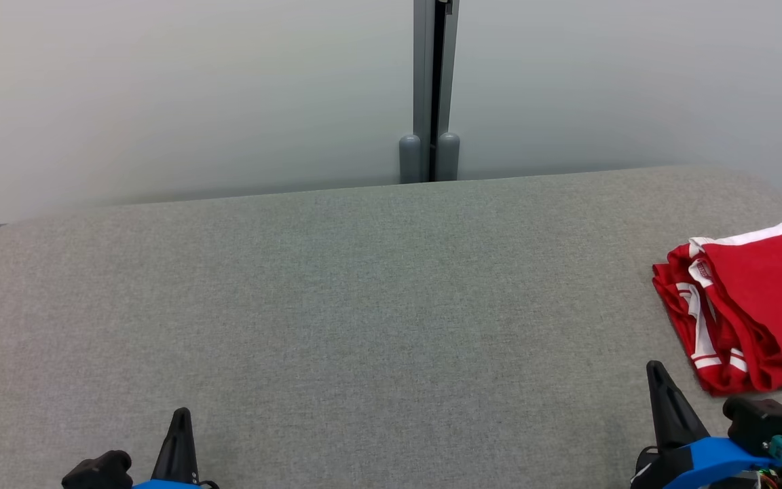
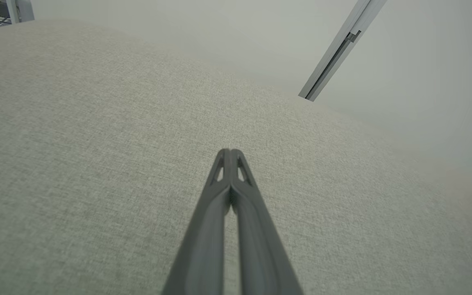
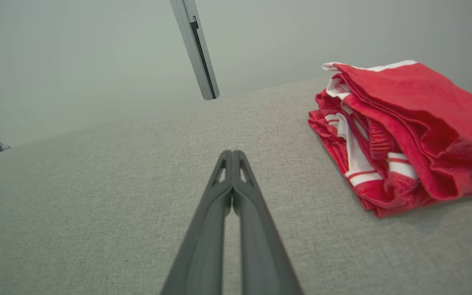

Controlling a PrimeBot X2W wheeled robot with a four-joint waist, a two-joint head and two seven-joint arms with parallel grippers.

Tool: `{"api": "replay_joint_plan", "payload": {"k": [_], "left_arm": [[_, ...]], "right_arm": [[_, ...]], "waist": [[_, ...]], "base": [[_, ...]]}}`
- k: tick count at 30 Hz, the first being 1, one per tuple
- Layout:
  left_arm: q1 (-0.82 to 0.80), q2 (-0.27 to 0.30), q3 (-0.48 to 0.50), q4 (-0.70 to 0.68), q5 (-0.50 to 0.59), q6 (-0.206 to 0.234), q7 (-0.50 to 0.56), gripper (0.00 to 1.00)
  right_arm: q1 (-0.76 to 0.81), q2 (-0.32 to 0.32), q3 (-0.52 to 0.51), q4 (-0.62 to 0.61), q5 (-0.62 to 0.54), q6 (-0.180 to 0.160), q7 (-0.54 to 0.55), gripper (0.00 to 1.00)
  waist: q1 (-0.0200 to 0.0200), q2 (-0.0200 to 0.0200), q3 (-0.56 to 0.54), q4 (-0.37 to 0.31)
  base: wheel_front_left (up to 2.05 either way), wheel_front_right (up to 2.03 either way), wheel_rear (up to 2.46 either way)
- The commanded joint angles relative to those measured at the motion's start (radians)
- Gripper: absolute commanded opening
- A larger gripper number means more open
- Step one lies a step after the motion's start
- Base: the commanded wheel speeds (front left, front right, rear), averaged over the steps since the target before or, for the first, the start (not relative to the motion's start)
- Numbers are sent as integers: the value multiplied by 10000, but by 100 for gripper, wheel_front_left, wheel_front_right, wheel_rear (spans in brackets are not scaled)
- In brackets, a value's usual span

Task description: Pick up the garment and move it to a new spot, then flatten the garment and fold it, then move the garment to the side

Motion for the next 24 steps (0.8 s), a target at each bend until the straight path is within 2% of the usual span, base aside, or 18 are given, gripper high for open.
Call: {"api": "replay_joint_plan", "payload": {"k": [1,24], "left_arm": [[-284,6,133,-266,-449,-32,92,0],[-581,-80,549,-940,-3897,-115,1059,0]], "right_arm": [[-174,-35,-37,-201,558,0,83,0],[-399,-56,-143,-406,4701,1,851,0]], "waist": [[0,0,2,10],[0,0,28,112]], "base": [[0,0,0],[0,0,0]]}}
